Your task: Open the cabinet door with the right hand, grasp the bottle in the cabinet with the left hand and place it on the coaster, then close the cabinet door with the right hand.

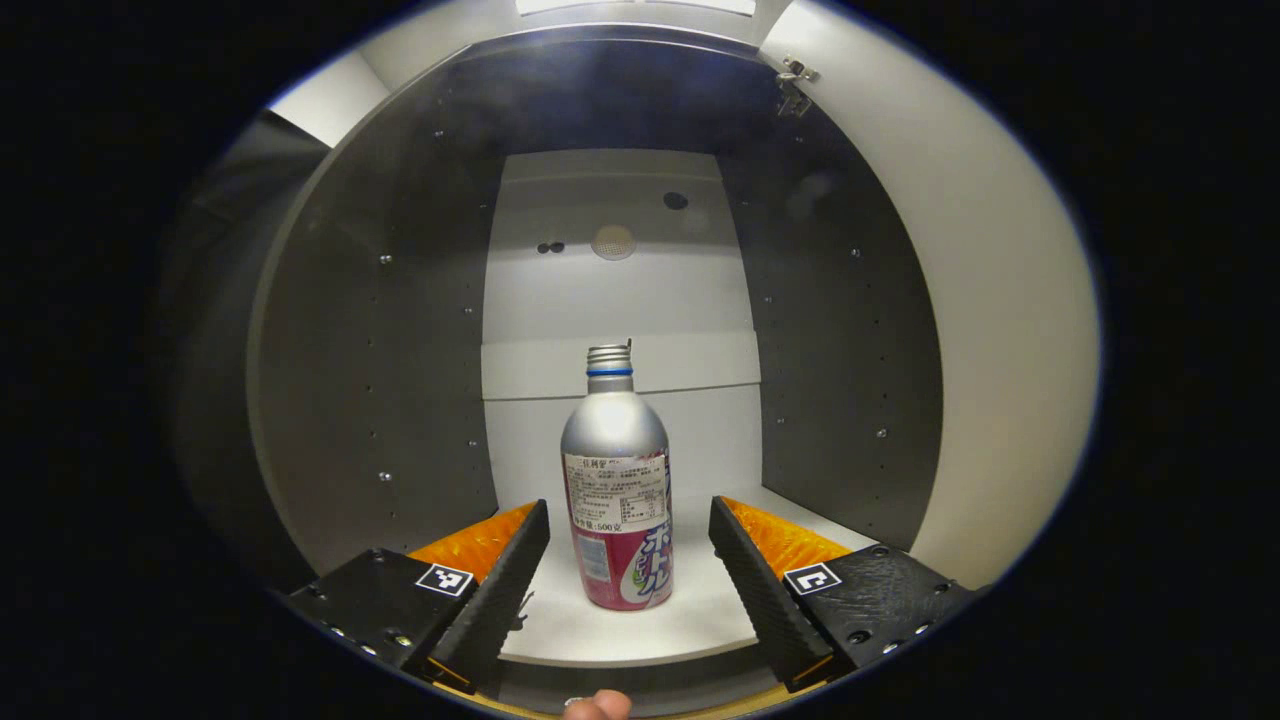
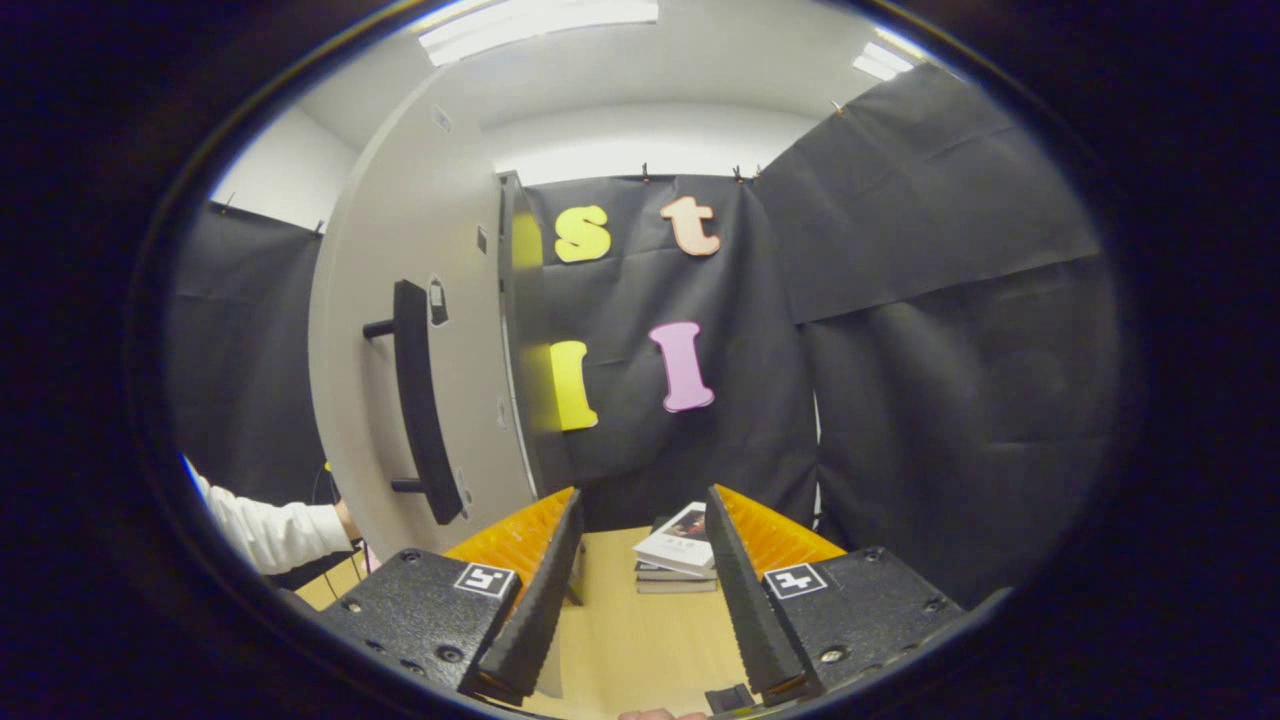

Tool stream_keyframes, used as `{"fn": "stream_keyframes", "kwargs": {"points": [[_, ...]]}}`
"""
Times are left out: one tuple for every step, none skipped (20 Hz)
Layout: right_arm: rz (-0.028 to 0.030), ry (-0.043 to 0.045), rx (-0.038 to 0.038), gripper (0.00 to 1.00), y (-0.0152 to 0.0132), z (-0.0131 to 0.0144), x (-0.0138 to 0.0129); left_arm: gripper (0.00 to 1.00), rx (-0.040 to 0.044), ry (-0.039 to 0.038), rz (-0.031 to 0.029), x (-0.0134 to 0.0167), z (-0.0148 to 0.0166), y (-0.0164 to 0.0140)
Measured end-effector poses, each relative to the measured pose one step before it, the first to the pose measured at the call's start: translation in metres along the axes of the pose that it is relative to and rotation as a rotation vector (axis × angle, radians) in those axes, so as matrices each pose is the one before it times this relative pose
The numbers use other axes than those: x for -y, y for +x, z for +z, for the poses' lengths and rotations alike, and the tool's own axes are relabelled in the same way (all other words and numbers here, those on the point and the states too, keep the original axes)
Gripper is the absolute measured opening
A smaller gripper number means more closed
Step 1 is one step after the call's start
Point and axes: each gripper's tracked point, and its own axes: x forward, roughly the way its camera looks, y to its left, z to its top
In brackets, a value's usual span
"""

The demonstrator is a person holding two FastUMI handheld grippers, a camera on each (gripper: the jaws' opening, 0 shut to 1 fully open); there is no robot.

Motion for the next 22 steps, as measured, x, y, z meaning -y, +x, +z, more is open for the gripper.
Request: {"fn": "stream_keyframes", "kwargs": {"points": [[-0.0066, 0.00763, 0.00116, 0.76, -0.00083, 0.00075, 0.00091, 0.97, 0.0011, -0.00567, -0.00611, 0.00289, -0.0004, 0.00606], [-0.00642, 0.0049, -0.00234, 0.77, 0.00105, -0.00097, 0.00104, 0.97, 0.00309, -0.00339, 0.00305, 0.00009, 0.00105, 0.00592], [-0.00683, 0.00309, -0.00468, 0.77, -0.00043, -0.00083, 0.0022, 0.97, -0.00364, 0.00199, 0.00696, -0.00138, -0.00098, 0.00624], [-0.00437, 0.00287, -0.00237, 0.77, -0.0011, -0.00101, 0.00065, 0.97, -0.00463, 0.00234, 0.00632, -0.00159, -0.00127, 0.00346], [-0.003, 0.00299, -0.00233, 0.76, -0.00021, 0.00012, 0.00062, 0.97, -0.00542, 0.00187, 0.00556, -0.001, -0.00134, 0.00477], [-0.00125, 0.00206, -0.00116, 0.77, -0.00003, -0.00038, -0.00059, 0.97, -0.00358, -0.00326, 0.00056, -0.00056, -0.00023, 0.00449], [0.00017, 0.0003, -0.00004, 0.76, -0.00018, 0.00027, -0.00051, 0.97, -0.00362, -0.0016, 0.00194, -0.00154, 0.0, 0.00291], [0.00062, -0.00051, 0.00014, 0.77, -0.00039, -0.00056, -0.00011, 0.97, -0.00094, -0.001, 0.00811, -0.00292, 0.00063, 0.00277], [0.00272, -0.00121, -0.00005, 0.76, -0.00071, -0.00011, -0.00008, 0.97, 0.00091, -0.00846, 0.00193, -0.00202, 0.00017, 0.00275], [0.00144, -0.00131, 0.00054, 0.77, 0.00136, -0.0003, -0.00081, 0.96, 0.00278, -0.0074, 0.00279, -0.00251, 0.00158, 0.00091], [0.00184, -0.00168, -0.00203, 0.76, -0.0003, -0.00038, -0.00033, 0.87, -0.00174, -0.00713, 0.0118, -0.00382, -0.00161, 0.00284], [0.00324, -0.00132, -0.00176, 0.77, 0.00064, -0.00065, -0.00131, 0.78, -0.00034, -0.01218, -0.00395, 0.00005, 0.00078, -0.00273], [0.00507, -0.00008, -0.00229, 0.77, 0.00011, 0.00004, -0.00127, 0.77, 0.00016, -0.01147, 0.001, -0.00063, 0.00192, -0.00285], [0.00834, 0.00207, 0.00134, 0.76, -0.00044, -0.00003, -0.00234, 0.76, 0.00731, -0.00927, -0.00604, -0.0005, 0.00409, -0.00347], [0.00835, 0.00514, 0.00451, 0.75, 0.00076, 0.00085, -0.00214, 0.76, 0.00696, -0.0018, -0.00412, -0.003, 0.00314, -0.00482], [0.00804, 0.00388, 0.00108, 0.75, 0.00136, 0.00006, -0.00277, 0.76, 0.01287, -0.00201, -0.00172, -0.00352, 0.00616, -0.00755], [0.00965, 0.00483, 0.00506, 0.76, 0.0002, 0.00172, -0.00273, 0.75, 0.02023, -0.00988, -0.00551, -0.00119, 0.00808, -0.00977], [0.01, 0.00171, 0.0035, 0.76, 0.00071, 0.00044, -0.00275, 0.76, 0.01673, -0.01324, -0.00676, -0.00098, 0.00717, -0.01116], [0.00767, -0.00166, 0.00503, 0.76, 0.0004, 0.0017, -0.00213, 0.75, 0.01378, -0.01303, -0.00687, -0.00214, 0.00757, -0.01344], [0.00679, -0.00501, 0.00901, 0.76, 0.00075, 0.00124, -0.0014, 0.76, 0.01036, -0.00723, -0.00606, -0.00259, 0.0054, -0.01491], [0.00294, -0.00518, 0.00616, 0.76, 0.00088, 0.00197, -0.00054, 0.75, 0.0079, -0.0011, -0.00182, -0.0056, 0.00259, -0.01801], [0.00323, -0.00206, 0.00493, 0.76, 0.00027, 0.00027, -0.00077, 0.75, 0.00723, 0.00237, 0.00833, -0.00714, -0.0006, -0.01846]]}}
